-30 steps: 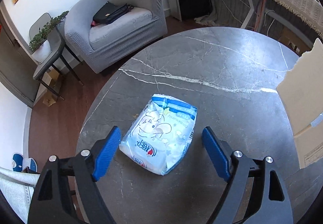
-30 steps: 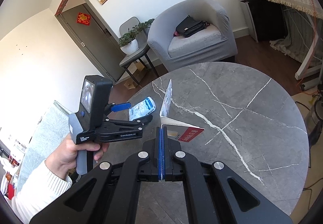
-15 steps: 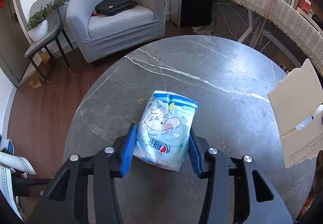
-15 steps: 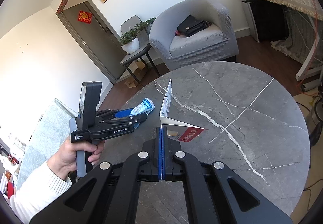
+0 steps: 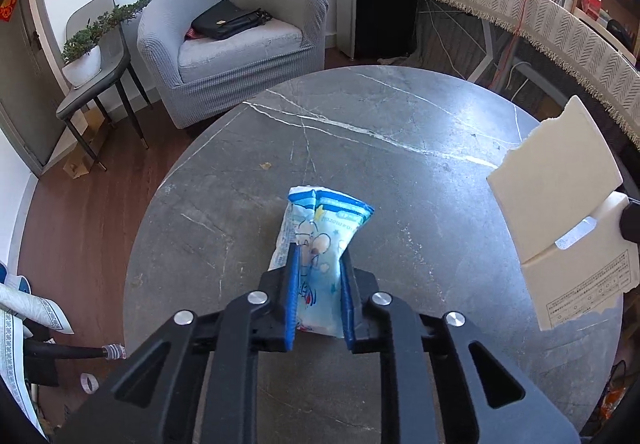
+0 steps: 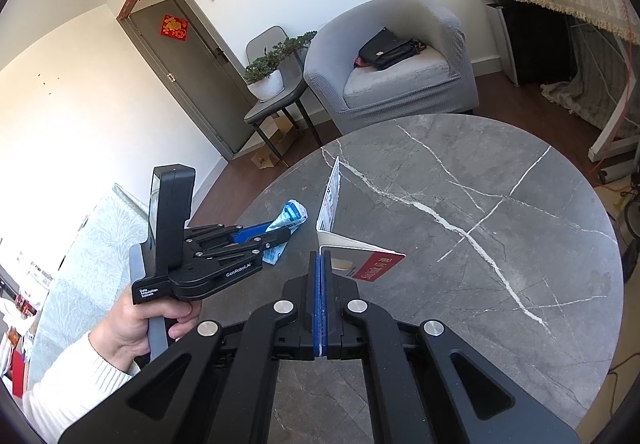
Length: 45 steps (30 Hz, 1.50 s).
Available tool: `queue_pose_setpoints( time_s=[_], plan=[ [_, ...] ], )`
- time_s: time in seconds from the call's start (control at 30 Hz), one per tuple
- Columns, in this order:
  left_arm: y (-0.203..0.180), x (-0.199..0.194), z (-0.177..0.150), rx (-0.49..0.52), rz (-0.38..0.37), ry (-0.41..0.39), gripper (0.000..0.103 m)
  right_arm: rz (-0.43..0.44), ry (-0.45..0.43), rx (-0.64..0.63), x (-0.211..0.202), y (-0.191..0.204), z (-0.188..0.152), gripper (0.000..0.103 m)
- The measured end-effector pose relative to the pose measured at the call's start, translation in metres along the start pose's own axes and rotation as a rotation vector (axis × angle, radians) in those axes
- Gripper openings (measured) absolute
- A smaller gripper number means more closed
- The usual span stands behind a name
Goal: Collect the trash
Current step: 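Carry the tissue pack and box over the green bin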
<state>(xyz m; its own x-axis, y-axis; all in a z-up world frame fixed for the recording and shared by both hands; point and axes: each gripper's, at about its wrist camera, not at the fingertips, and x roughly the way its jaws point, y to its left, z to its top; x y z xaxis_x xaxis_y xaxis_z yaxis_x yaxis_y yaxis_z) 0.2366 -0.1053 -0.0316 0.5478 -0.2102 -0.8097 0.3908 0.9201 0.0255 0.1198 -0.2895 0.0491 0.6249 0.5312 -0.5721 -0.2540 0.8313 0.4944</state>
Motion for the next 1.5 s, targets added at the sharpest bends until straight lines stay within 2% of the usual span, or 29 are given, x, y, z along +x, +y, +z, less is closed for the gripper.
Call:
queue_pose_setpoints(
  time_s=[0.17, 0.6, 0.8, 1.07, 1.27, 1.5],
  plan=[
    [0.0, -0.015, -0.011, 0.017, 0.003, -0.002, 0.015, 0.006, -0.007, -0.001, -0.002, 0.005, -0.002, 0.0],
    [0.029, -0.071, -0.05, -0.105, 0.011, -0.014, 0.012, 0.038, 0.02, -0.052, 0.021, 0.038, 0.002, 0.0],
    [0.051, -0.108, -0.069, -0.157, 0.056, -0.055, 0.012, 0.058, 0.051, -0.108, 0.04, 0.069, -0.002, 0.0],
    [0.089, -0.137, -0.106, -0.228, 0.103, -0.054, 0.012, 0.113, 0.086, -0.19, 0.067, 0.121, -0.003, 0.0],
    [0.121, -0.14, -0.144, -0.299, 0.126, -0.031, 0.012, 0.147, 0.127, -0.267, 0.089, 0.163, -0.011, 0.0],
    [0.149, -0.122, -0.198, -0.397, 0.117, 0.02, 0.012, 0.179, 0.176, -0.343, 0.111, 0.208, -0.027, 0.0]
  ],
)
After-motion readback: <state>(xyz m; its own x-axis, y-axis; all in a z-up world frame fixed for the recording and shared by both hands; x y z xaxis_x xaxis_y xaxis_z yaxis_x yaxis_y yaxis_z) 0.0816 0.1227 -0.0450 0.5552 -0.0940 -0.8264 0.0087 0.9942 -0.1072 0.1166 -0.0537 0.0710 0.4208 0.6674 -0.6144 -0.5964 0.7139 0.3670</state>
